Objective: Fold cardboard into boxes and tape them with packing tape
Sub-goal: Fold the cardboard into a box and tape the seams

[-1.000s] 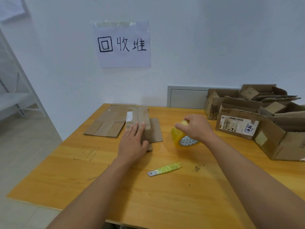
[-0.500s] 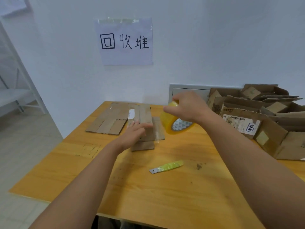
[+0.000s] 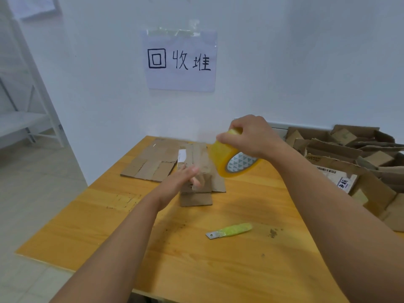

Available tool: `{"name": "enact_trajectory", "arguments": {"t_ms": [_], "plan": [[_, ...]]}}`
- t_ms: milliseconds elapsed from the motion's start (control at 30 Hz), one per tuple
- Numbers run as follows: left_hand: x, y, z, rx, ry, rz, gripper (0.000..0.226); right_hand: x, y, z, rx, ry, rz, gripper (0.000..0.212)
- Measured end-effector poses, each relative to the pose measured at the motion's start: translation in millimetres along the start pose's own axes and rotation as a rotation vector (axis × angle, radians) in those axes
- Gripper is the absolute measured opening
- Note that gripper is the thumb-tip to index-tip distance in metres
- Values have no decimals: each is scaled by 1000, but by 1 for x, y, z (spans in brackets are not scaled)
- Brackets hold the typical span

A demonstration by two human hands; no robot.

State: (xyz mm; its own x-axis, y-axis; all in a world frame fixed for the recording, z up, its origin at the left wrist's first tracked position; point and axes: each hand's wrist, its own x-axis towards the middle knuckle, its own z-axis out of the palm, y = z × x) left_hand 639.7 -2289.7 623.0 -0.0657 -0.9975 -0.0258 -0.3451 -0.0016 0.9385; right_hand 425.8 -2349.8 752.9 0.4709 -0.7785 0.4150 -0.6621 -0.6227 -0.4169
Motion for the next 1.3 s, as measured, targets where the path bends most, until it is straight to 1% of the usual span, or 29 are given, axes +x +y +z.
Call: {"name": "enact_trajectory", "arguments": {"t_ms": [33, 100, 133, 233, 300, 433, 533, 567, 700, 900, 967, 1033, 1100, 1200, 1300], "plan": [[-2, -2, -1, -24, -10, 25, 60, 1, 1, -1, 17, 3, 15, 47], [-5, -4, -5, -90, -18, 59, 37, 2, 2, -2, 45, 12, 45, 48], [-4, -5, -8, -128, -17, 56, 30, 2, 2, -2, 56, 19, 59, 50], [0, -5, -15, -210, 17, 26, 25, 0, 5, -3, 63, 36, 104, 51], [2, -6, -20, -231, 69, 44, 24, -1, 10, -1, 64, 45, 122, 49], [5, -5, -26, -270, 175, 72, 32, -2, 23, 11, 63, 73, 141, 49], [9, -6, -27, -306, 282, 61, 46, -2, 29, 22, 57, 73, 159, 49], [11, -6, -27, -300, 314, 55, 47, -3, 30, 25, 59, 68, 168, 49], [10, -6, -28, -213, 359, 33, 34, -2, 36, 35, 56, 27, 201, 47], [9, -12, -32, -216, 435, 9, 29, -1, 37, 41, 88, -154, 186, 48], [11, -13, -34, -206, 460, 21, 28, -5, 38, 37, 81, -263, 173, 58], [11, -14, -34, -150, 491, 30, 29, -9, 44, 34, 11, -367, 137, 63], [12, -14, -33, -56, 507, 38, 32, -10, 52, 34, -88, -415, 99, 58], [13, -15, -32, 41, 535, 49, 32, -11, 63, 37, -191, -390, 86, 55], [12, -16, -35, 47, 555, 41, 31, -15, 76, 44, -390, -350, 33, 59]]}}
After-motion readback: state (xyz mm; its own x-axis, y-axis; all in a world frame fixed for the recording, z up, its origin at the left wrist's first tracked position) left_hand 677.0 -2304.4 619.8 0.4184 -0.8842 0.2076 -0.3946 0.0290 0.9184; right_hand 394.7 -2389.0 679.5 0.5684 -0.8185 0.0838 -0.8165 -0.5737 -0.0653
